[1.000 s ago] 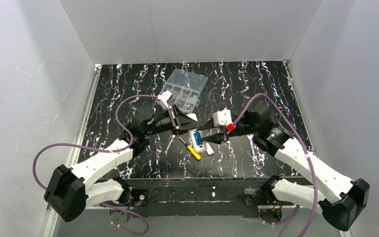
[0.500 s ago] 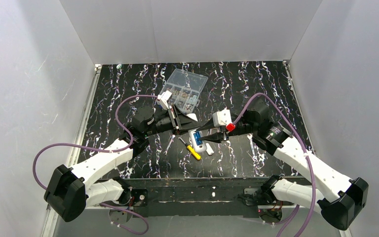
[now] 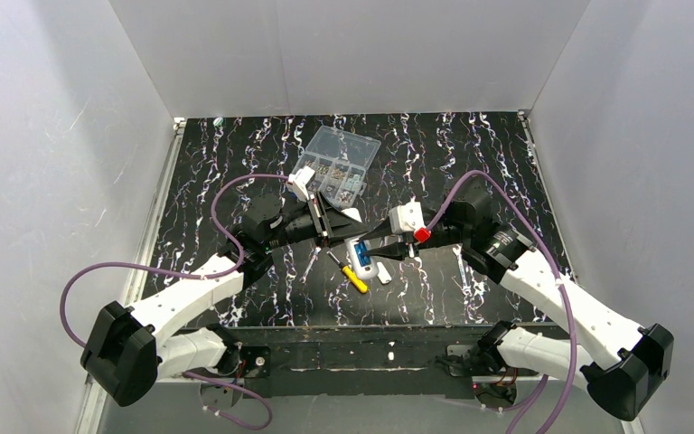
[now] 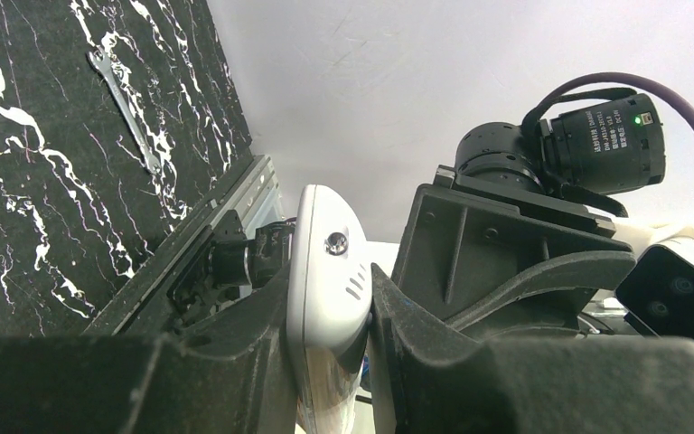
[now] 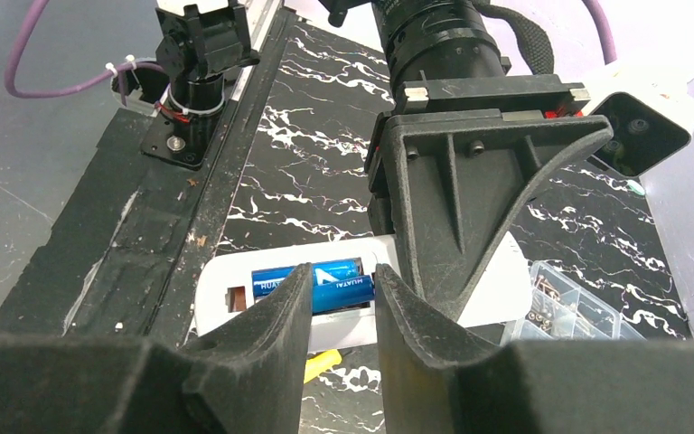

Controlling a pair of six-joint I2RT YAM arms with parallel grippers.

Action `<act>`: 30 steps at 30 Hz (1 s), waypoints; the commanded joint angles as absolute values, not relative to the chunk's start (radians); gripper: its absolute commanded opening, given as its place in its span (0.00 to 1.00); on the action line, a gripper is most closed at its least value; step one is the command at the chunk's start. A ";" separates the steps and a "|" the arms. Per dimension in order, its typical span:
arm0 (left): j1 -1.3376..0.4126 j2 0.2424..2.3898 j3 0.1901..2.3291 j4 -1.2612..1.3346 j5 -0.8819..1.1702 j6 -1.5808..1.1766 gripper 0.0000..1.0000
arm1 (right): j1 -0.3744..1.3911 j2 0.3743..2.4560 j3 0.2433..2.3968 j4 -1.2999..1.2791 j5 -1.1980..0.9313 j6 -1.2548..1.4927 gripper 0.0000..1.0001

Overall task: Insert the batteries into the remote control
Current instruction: Load the battery into the remote control.

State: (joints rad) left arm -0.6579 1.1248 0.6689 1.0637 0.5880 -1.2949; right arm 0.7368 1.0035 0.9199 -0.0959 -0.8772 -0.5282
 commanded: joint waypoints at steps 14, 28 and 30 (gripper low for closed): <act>-0.663 1.114 0.732 1.156 0.629 -1.325 0.00 | 0.729 0.997 0.923 -0.187 -0.898 -0.603 0.33; -0.662 1.108 0.734 1.153 0.622 -1.322 0.00 | 0.728 1.019 0.939 -0.293 -0.903 -0.641 0.26; -0.663 1.108 0.734 1.156 0.620 -1.322 0.00 | 0.728 1.022 0.939 -0.303 -0.904 -0.641 0.26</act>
State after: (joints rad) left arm -0.6647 1.1397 0.6689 1.0359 0.5884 -1.2984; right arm 0.7330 1.0050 0.9215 -0.1829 -0.8936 -0.6338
